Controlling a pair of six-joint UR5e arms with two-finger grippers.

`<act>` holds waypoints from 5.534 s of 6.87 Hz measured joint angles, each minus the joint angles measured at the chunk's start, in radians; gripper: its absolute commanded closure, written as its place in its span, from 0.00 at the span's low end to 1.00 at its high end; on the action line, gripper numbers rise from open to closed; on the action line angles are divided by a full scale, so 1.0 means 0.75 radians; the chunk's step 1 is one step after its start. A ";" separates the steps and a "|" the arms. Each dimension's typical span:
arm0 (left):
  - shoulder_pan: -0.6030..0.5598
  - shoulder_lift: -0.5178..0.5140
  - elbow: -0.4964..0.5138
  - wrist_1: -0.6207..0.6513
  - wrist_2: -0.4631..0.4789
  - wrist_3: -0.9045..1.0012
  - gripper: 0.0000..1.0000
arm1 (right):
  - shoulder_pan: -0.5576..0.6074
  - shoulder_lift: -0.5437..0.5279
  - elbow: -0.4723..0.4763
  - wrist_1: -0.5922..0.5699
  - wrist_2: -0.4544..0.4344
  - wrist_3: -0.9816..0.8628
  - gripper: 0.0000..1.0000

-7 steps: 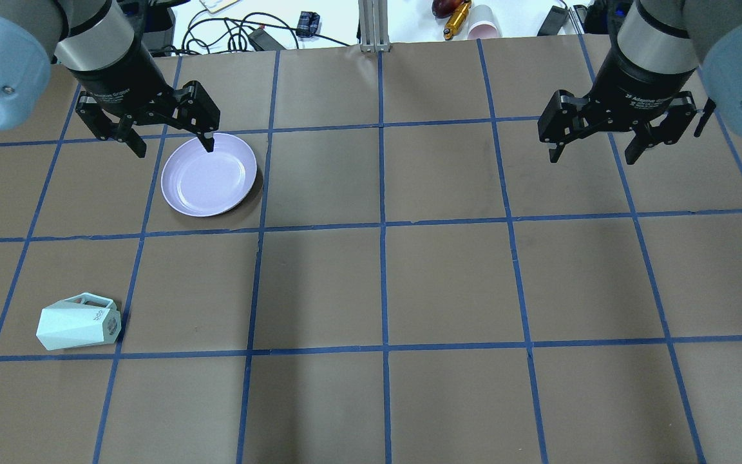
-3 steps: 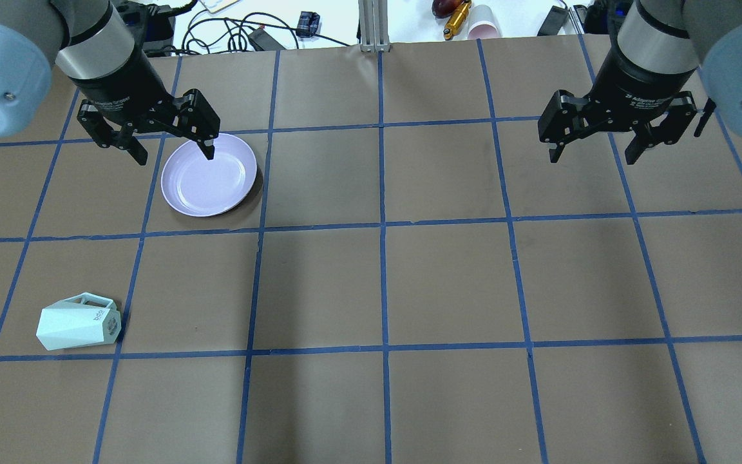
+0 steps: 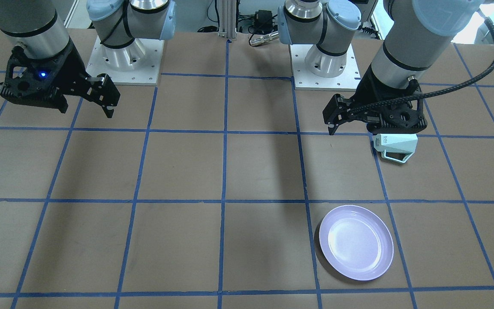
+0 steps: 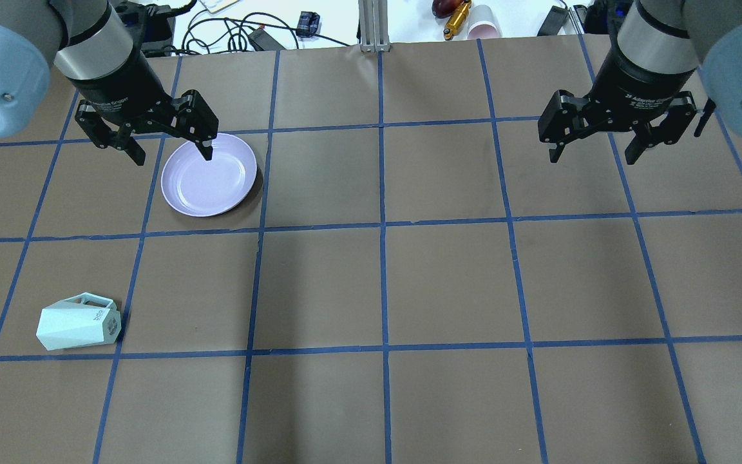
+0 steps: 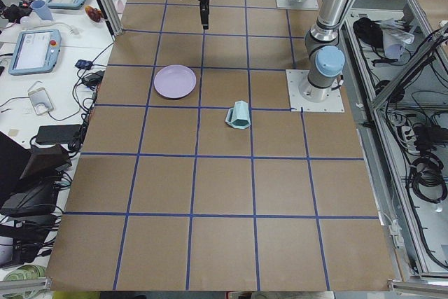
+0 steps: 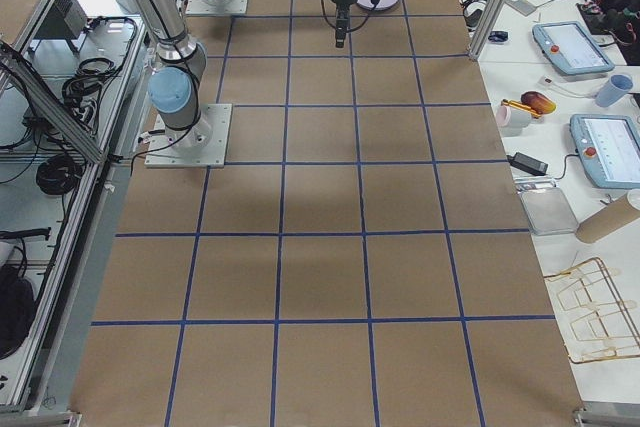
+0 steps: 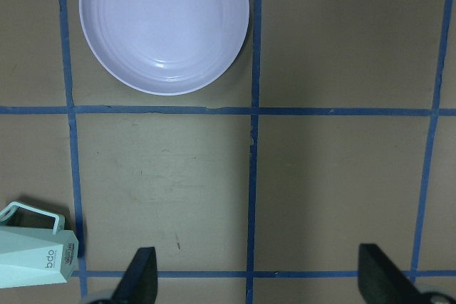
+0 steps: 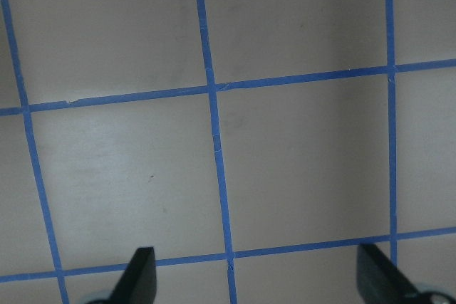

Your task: Flip cup and place on plate

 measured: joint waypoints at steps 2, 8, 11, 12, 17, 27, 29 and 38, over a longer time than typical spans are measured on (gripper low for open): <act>0.004 0.000 -0.001 0.002 0.003 0.001 0.00 | 0.000 0.000 0.000 0.000 0.000 0.000 0.00; 0.191 -0.001 -0.001 -0.037 -0.002 0.006 0.00 | 0.000 0.000 0.000 0.000 0.000 0.000 0.00; 0.378 -0.006 -0.001 -0.052 -0.011 0.164 0.00 | 0.000 0.000 0.000 0.000 0.000 0.000 0.00; 0.454 -0.009 -0.004 -0.058 -0.014 0.249 0.00 | 0.000 0.000 0.000 0.000 0.000 0.000 0.00; 0.904 -0.068 -0.102 -0.103 -0.112 0.768 0.00 | 0.000 0.000 0.000 0.000 0.000 0.000 0.00; 1.202 -0.327 -0.375 -0.106 -0.284 1.308 0.00 | 0.000 0.000 0.000 0.000 0.000 0.000 0.00; 1.203 -0.352 -0.407 -0.107 -0.310 1.326 0.00 | 0.000 0.000 0.000 0.000 0.000 0.000 0.00; 1.202 -0.372 -0.440 -0.191 -0.410 1.274 1.00 | 0.000 0.000 0.000 0.000 0.000 0.000 0.00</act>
